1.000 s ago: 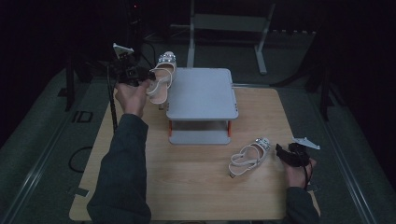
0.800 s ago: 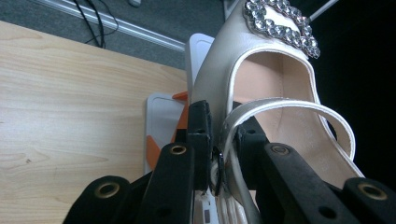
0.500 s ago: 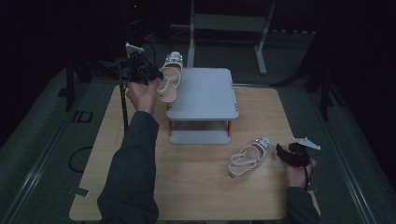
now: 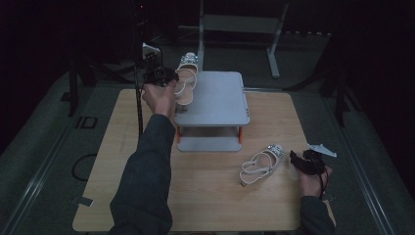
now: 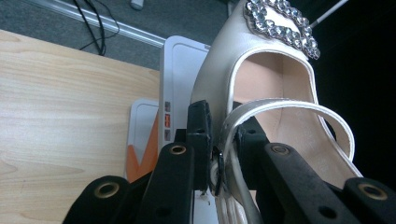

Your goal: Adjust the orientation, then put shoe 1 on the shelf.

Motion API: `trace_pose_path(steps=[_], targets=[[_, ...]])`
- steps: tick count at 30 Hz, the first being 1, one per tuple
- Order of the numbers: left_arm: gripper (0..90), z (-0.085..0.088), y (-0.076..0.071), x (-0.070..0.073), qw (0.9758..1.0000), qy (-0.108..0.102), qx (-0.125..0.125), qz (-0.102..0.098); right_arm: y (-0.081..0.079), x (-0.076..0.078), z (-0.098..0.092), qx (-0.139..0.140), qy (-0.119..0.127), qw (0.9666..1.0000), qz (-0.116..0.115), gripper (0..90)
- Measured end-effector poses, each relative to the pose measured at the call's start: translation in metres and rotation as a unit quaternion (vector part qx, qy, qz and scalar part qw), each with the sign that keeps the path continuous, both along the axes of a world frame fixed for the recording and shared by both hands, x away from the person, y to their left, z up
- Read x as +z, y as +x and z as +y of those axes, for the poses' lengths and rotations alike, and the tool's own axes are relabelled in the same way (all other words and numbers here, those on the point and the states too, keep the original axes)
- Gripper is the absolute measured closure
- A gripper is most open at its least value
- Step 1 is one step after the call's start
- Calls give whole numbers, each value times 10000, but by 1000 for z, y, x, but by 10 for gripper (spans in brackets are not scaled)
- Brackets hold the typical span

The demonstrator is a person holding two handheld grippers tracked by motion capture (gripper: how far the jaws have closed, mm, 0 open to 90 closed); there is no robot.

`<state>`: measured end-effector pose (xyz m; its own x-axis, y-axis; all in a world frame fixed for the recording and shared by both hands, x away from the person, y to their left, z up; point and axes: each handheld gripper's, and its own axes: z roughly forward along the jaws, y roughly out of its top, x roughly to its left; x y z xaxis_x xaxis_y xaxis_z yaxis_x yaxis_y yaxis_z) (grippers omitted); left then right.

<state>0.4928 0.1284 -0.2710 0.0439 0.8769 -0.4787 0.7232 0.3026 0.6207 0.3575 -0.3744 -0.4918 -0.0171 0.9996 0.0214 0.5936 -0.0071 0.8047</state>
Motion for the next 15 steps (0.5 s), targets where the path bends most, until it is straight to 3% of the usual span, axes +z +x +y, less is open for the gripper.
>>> trace_pose_path(steps=[15], targets=[[803, -13, 9, -9, 9999, -6, 77, 69, 2, -1, 2, 35, -8, 10000, 20, 448]])
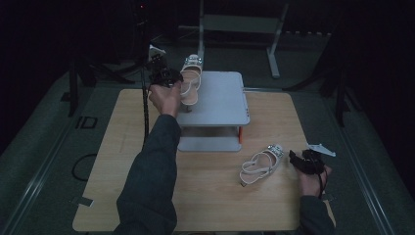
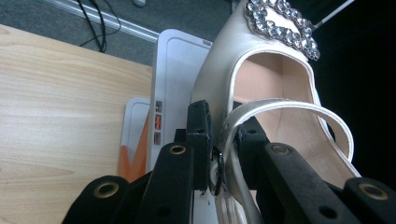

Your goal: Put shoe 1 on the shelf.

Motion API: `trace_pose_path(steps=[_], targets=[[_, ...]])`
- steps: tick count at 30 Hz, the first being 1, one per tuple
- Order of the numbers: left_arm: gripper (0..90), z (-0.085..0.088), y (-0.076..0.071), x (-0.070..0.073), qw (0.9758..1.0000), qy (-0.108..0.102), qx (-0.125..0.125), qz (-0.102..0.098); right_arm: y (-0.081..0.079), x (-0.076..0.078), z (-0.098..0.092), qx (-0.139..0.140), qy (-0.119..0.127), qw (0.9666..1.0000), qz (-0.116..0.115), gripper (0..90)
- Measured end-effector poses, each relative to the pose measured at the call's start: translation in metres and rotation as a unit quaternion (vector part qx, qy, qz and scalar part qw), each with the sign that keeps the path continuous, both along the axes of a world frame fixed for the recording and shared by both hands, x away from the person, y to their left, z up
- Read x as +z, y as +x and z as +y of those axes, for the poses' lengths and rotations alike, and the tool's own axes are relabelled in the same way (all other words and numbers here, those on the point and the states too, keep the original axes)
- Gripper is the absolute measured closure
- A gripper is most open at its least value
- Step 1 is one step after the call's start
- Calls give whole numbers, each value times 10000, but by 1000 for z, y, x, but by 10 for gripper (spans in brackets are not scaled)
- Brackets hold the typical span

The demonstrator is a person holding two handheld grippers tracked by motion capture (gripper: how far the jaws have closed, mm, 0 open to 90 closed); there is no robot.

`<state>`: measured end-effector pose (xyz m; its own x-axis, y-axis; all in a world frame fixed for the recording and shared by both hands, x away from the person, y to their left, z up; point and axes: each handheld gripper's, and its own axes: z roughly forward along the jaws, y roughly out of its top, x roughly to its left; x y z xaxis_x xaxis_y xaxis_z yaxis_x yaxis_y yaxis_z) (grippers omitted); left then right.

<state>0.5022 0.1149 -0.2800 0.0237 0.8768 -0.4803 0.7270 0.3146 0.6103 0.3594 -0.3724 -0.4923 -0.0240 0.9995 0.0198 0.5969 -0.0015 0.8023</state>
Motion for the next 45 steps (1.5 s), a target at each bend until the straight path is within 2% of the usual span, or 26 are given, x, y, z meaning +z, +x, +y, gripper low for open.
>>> trace_pose_path(steps=[7, 16, 23, 25, 31, 36, 39, 45], targets=[[803, -6, 6, -4, 9999, 21, 76, 86, 0, 0, 0, -14, 36, 10000, -4, 449], [803, -18, 13, -11, 9995, -116, 133, 263, 0, 0, 0, -6, 32, 10000, -4, 448], [803, -29, 15, -12, 9991, -111, 171, 365, 1, 0, 0, 1, 36, 10000, -6, 448], [803, -33, 16, -11, 9991, -11, 174, 375, 1, 0, 0, 1, 40, 10000, -5, 449], [801, -39, 19, -9, 9989, 113, 240, 385, 1, 0, 0, 1, 45, 10000, 6, 448], [800, -40, 22, -11, 9988, 89, 255, 411, 1, 0, 0, 8, 40, 10000, 3, 448], [800, -41, 22, -11, 9986, 154, 273, 428, 1, 0, 0, 8, 42, 10000, 2, 449], [799, -40, 26, -16, 9988, 133, 166, 439, 1, 0, 0, 12, 39, 10000, -4, 449]])
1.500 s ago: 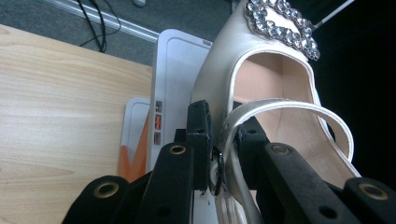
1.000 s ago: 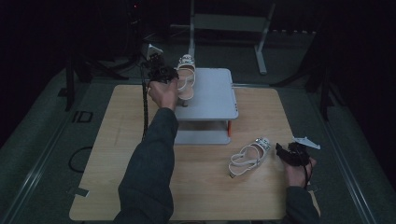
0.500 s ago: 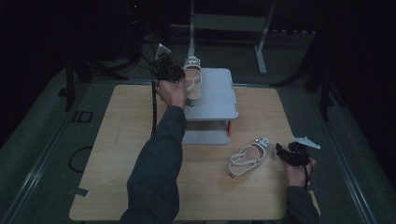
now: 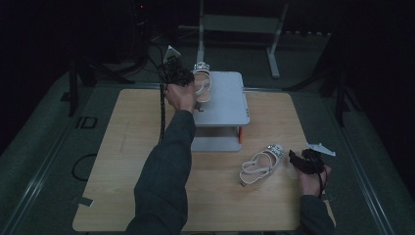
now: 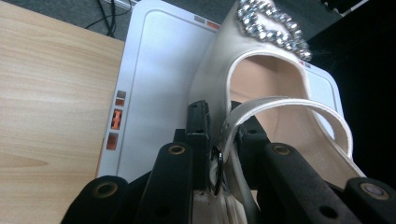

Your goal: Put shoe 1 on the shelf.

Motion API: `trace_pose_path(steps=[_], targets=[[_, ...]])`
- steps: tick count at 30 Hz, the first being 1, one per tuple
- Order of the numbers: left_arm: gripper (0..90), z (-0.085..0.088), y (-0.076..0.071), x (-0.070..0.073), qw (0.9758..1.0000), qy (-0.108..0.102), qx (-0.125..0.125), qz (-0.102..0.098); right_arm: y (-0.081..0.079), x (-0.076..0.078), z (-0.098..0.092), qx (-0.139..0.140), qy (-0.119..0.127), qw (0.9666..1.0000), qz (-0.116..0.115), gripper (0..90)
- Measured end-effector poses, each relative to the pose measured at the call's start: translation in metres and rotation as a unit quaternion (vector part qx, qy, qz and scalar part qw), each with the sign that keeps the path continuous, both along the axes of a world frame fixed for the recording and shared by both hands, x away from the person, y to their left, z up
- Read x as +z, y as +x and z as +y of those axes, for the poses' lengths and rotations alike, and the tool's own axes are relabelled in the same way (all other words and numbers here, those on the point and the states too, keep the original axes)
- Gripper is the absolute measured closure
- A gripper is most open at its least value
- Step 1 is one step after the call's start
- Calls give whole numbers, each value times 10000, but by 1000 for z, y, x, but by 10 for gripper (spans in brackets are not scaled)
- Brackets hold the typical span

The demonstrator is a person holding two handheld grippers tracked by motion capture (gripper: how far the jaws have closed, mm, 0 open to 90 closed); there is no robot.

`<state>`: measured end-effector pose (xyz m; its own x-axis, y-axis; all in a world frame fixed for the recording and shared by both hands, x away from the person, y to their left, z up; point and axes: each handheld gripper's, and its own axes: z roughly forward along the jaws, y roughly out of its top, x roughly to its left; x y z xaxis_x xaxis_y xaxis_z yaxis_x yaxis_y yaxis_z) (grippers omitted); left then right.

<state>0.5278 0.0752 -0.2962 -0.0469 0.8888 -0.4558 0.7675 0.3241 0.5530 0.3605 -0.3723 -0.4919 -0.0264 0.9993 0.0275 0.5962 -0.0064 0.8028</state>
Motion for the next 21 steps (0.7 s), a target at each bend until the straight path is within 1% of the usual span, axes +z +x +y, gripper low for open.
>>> trace_pose_path(steps=[1, 2, 5, 7, 8, 9, 10, 11, 12, 13, 14, 15, 16, 17, 18, 20, 21], targets=[[797, 0, 1, -3, 10000, -55, 8, 22, 0, 0, 0, 0, 0, 10000, -2, 449], [796, 2, 0, -4, 10000, -91, 22, -33, 0, 0, 0, -3, 4, 10000, 1, 448], [778, 4, 0, -4, 9998, -169, -100, -59, 0, 0, 0, 4, -6, 10000, 3, 448], [684, 5, 0, -5, 9992, -316, -185, -155, 0, 0, 0, 11, -7, 10000, 12, 448], [611, 6, -1, -5, 9989, -373, -223, -201, 0, 0, 1, 20, -14, 10000, 6, 448], [611, 6, -1, -6, 9985, -412, -271, -218, 0, 0, 1, 20, -14, 10000, 6, 448], [574, 6, -3, -6, 9982, -430, -294, -312, 0, 0, 0, 19, -15, 10000, -3, 448], [552, 6, -3, -6, 9982, -430, -294, -312, 0, 0, 0, 16, -11, 10000, 5, 448], [552, 7, -4, -7, 9977, -477, -296, -389, 0, 0, 0, 16, -11, 10000, 5, 448], [512, 7, -4, -7, 9972, -502, -330, -444, 1, 0, 0, 18, -16, 10000, 21, 448], [481, 7, -5, -7, 9973, -474, -338, -450, 1, 0, 1, 20, -19, 10000, 26, 448], [481, 7, -5, -7, 9973, -451, -344, -466, 1, 0, 1, 20, -19, 10000, 26, 448], [443, 7, -5, -7, 9969, -472, -379, -496, 1, 0, 1, 16, -23, 10000, 23, 448], [430, 6, -7, -6, 9961, -442, -441, -627, 1, 0, 1, 18, -27, 10000, 20, 448], [429, 6, -7, -6, 9961, -442, -441, -627, 1, 0, 1, 18, -27, 10000, 20, 448], [418, 4, -11, -2, 9950, -318, -505, -806, 1, 0, 1, 18, -32, 10000, 25, 447], [418, 3, -13, -1, 9940, -320, -541, -894, 1, 0, 1, 18, -32, 10000, 25, 447]])
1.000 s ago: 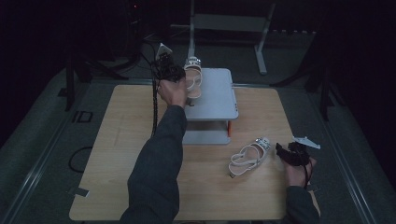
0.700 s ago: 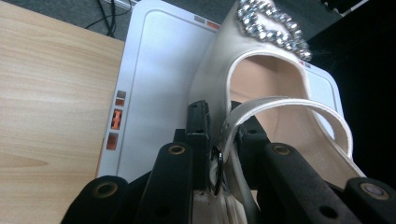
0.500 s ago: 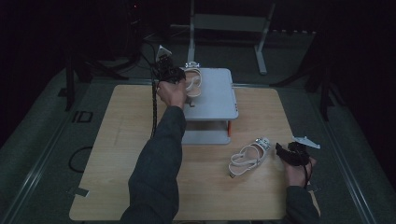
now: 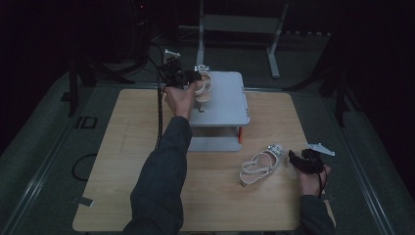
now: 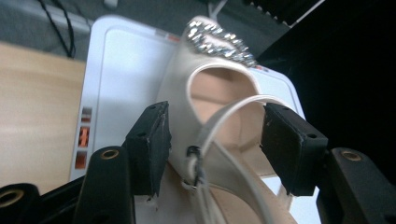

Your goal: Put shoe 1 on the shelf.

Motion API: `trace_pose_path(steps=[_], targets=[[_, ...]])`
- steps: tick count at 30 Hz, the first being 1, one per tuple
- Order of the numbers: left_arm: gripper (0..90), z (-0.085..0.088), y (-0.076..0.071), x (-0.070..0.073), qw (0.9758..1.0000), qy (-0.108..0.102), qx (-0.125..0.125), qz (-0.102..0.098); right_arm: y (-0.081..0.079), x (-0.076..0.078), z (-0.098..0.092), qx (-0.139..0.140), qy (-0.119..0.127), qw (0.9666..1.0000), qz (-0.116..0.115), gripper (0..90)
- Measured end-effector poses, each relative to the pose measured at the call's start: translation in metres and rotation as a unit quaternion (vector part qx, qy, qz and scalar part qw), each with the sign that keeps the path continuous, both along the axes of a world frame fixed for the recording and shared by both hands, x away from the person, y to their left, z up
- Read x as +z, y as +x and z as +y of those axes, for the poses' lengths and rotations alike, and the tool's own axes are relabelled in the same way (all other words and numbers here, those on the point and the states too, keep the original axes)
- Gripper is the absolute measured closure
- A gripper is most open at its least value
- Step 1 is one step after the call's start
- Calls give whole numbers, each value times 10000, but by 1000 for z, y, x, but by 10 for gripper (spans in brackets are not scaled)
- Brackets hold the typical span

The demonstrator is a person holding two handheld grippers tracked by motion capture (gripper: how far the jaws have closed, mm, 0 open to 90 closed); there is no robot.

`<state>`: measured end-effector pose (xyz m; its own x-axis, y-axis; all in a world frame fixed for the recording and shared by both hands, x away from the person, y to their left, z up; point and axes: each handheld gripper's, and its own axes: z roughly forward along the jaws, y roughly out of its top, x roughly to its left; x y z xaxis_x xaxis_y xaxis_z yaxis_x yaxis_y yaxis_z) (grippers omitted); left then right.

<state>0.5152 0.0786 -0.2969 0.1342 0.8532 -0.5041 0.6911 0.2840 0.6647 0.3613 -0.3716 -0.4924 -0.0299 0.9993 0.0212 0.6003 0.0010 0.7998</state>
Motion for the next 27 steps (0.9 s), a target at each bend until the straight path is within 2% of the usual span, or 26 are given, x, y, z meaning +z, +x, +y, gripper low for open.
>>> trace_pose_path(steps=[3, 5, 6, 7, 8, 12, 15, 21, 24, 27], targets=[[418, -1, -6, 7, 9994, 77, -42, -326, 0, 0, 1, 9, -8, 10000, -8, 447], [418, 1, -11, 13, 9984, 50, -90, -553, 0, 0, 1, 10, -17, 10000, -10, 447], [419, 1, -11, 13, 9984, 50, -90, -553, 0, 0, 1, 10, -17, 10000, -10, 447], [425, 3, -14, 17, 9978, 3, -121, -651, 0, 0, 1, 4, -13, 10000, -9, 447], [428, 3, -14, 17, 9978, 3, -121, -651, 0, 0, 1, 4, -13, 10000, -9, 447], [434, 11, -20, 24, 9962, 35, -102, -860, 0, -1, 1, 0, -28, 10000, -7, 447], [434, 17, -23, 27, 9957, 79, -180, -908, 0, -1, 1, 1, -30, 10000, -4, 447], [445, 26, -30, 28, 9938, 474, -386, -930, -1, 0, 1, -7, -6, 10000, -17, 447], [444, 32, -35, 30, 9927, 511, -453, -996, -2, 1, 1, 0, 7, 10000, -33, 447], [444, 37, -42, 29, 9917, 422, -514, -1104, -2, 1, 4, 39, -10, 10000, -45, 447]])
